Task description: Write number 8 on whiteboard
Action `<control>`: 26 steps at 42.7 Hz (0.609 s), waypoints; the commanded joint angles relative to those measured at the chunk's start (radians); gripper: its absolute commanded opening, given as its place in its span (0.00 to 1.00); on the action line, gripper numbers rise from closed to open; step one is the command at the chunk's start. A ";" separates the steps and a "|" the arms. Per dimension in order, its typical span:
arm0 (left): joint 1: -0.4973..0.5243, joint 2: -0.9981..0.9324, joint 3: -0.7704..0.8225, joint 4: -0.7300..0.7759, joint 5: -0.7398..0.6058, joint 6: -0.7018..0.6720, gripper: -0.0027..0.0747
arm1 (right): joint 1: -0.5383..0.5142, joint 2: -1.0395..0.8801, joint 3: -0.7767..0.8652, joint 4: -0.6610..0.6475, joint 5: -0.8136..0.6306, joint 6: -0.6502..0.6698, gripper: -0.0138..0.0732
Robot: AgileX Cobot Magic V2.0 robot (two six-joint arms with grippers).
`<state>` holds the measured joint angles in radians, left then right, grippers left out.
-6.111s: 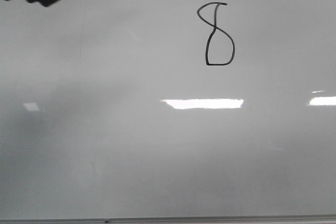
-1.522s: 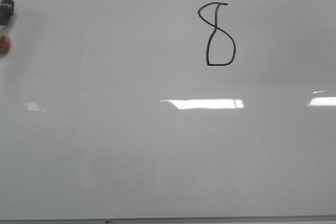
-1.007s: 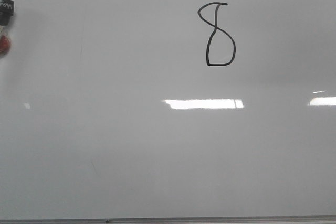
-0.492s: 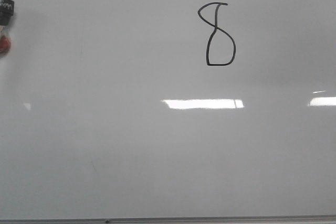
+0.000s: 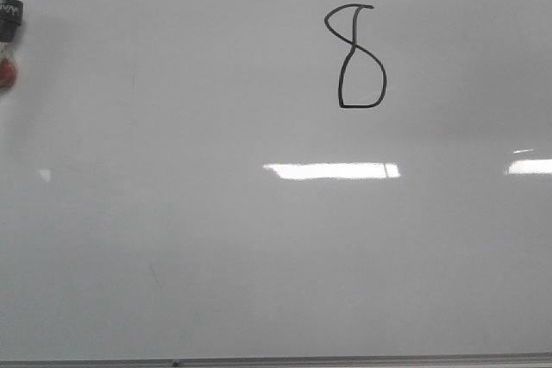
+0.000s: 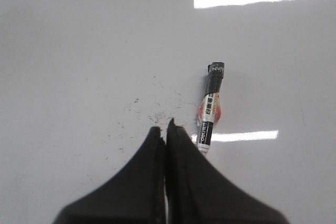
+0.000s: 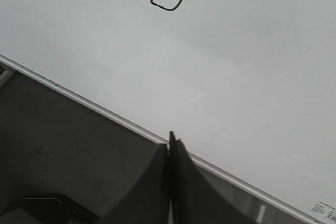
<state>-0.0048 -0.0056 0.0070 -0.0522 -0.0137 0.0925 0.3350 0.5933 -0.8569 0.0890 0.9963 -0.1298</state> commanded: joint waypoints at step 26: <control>0.000 -0.014 0.014 -0.098 -0.085 0.069 0.01 | -0.004 0.002 -0.024 -0.010 -0.060 -0.002 0.08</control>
<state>-0.0048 -0.0056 0.0070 -0.1397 -0.0154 0.1592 0.3350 0.5933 -0.8569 0.0890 0.9963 -0.1298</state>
